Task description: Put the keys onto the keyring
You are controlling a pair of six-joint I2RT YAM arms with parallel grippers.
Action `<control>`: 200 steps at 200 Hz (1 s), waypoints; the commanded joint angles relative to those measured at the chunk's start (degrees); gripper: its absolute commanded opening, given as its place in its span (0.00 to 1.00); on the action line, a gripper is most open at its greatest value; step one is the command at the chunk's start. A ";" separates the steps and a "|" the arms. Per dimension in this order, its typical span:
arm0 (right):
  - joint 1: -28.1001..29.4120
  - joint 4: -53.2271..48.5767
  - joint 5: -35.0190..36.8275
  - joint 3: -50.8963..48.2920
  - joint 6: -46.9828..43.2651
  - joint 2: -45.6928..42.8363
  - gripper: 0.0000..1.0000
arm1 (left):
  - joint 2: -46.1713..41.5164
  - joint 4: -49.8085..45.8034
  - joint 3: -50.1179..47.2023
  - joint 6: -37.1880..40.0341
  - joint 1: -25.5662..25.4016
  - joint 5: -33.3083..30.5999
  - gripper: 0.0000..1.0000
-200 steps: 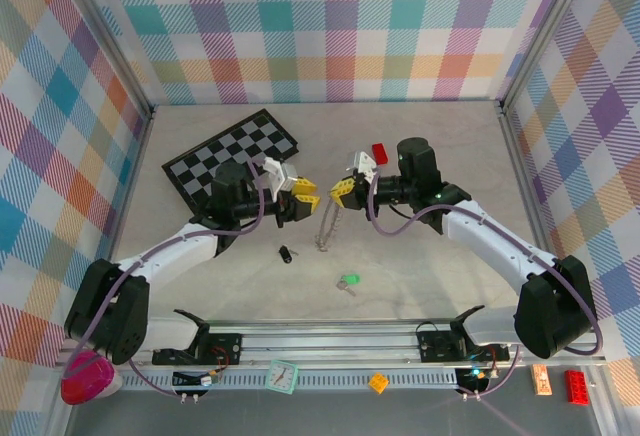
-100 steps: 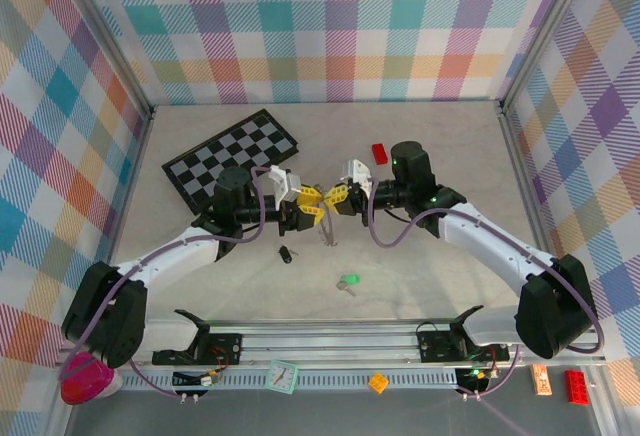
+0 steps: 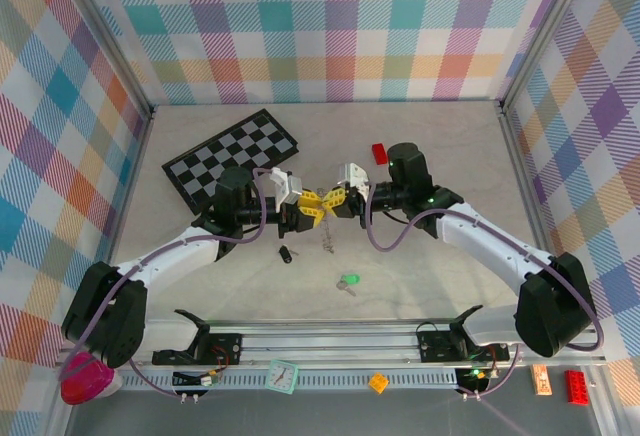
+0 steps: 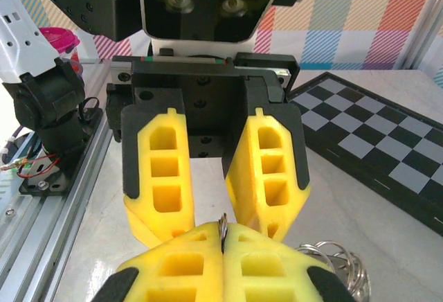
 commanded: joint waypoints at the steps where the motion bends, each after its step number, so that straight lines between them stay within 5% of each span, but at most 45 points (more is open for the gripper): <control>1: 0.45 -0.51 -1.25 0.97 -2.31 0.28 0.00 | -1.67 -0.39 1.07 2.21 -0.64 1.65 0.34; 85: 0.72 -1.00 -3.07 0.82 -2.18 0.27 0.00 | -3.03 -2.26 0.59 4.25 -0.73 0.96 0.28; 129: 1.06 -0.10 -4.59 1.02 -1.06 1.23 0.00 | -2.70 -2.55 0.74 4.78 -0.91 1.11 0.15; 149: 1.15 0.15 -4.70 0.89 -0.72 2.02 0.00 | -2.91 -2.85 0.74 5.29 -0.91 0.75 0.02; 200: 1.15 -3.32 -2.07 1.04 -2.93 3.07 0.06 | -5.82 -6.24 -0.57 10.40 -2.06 -8.05 0.00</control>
